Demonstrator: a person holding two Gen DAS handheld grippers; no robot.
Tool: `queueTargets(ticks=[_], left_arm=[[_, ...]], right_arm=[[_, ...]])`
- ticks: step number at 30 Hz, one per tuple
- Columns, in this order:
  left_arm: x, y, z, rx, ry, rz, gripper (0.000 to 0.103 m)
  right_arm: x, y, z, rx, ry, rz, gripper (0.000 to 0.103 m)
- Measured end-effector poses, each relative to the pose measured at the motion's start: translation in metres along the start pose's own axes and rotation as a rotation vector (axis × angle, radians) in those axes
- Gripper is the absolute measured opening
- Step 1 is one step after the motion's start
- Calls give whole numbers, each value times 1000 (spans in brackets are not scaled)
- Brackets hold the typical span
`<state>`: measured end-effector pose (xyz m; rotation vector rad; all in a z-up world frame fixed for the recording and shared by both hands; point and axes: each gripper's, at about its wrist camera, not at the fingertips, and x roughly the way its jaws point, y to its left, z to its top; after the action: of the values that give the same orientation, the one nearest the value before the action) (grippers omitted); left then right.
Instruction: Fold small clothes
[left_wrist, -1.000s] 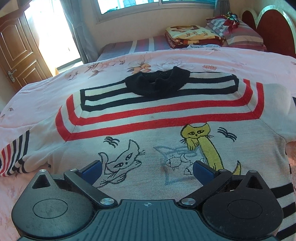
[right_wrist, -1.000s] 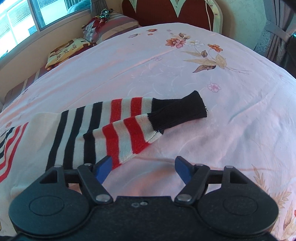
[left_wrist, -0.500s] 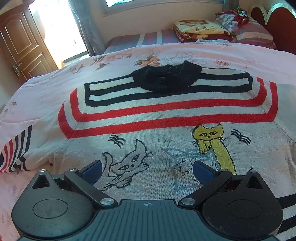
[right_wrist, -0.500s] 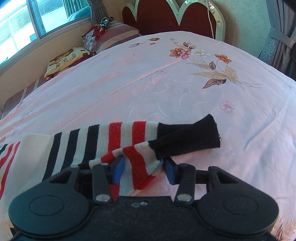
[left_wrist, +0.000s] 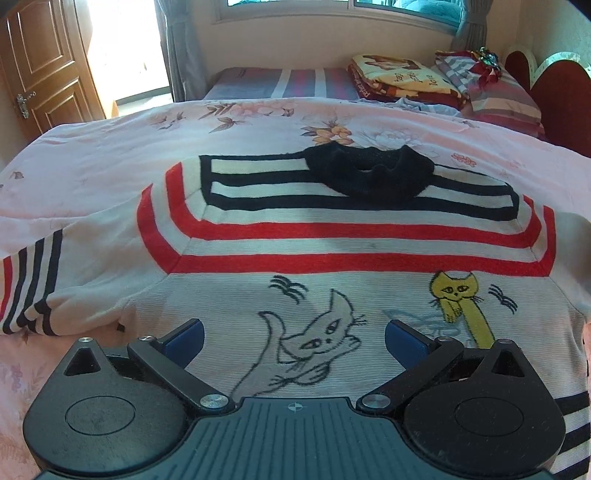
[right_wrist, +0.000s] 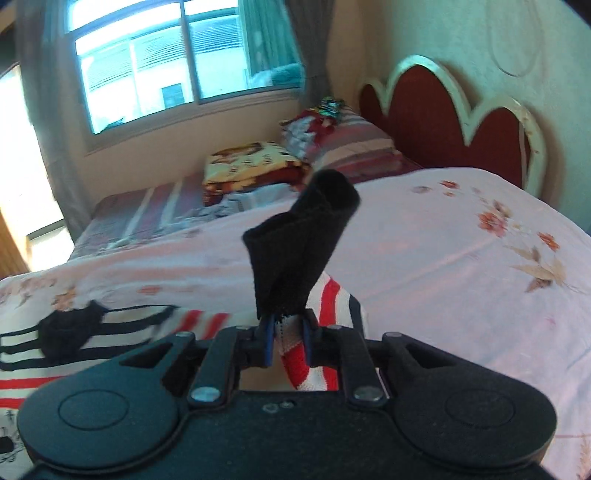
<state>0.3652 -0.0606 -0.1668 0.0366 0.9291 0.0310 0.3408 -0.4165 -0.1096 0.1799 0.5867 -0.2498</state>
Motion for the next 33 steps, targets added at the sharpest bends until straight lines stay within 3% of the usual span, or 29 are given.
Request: queueTargets(ticks=[7,9,11,13,15,17,20,27,33], left_arm=[[5,73,3,-77,3,-13,103],[11,86,4,-100,20,-46,103],[17,91,7,-116,46,-106,103],[21,88,9,-127,61,-173,103],[22,77,13,-141,72,-258,103],[25,58,19,-151,98,-347,103],[33,18,30,-126,129,-456,103],[70,-57,51,-160,182,-536,103],[88,-71,54,-268,107,-589,102]], right_arm=[[12,168,-33,-132,111,305,15],[28,201,-51,-153,184,352,28],[45,220,-67,-177,261,365,48],[43,225,-76,-188,273,354,48],[31,215,-73,-196,230,326,50],[9,193,-73,-193,178,264,65],[-5,157,-68,-214,143,165,68],[-20,84,-80,-139,159,37,68],[-21,48,-93,-81,170,-9,68]])
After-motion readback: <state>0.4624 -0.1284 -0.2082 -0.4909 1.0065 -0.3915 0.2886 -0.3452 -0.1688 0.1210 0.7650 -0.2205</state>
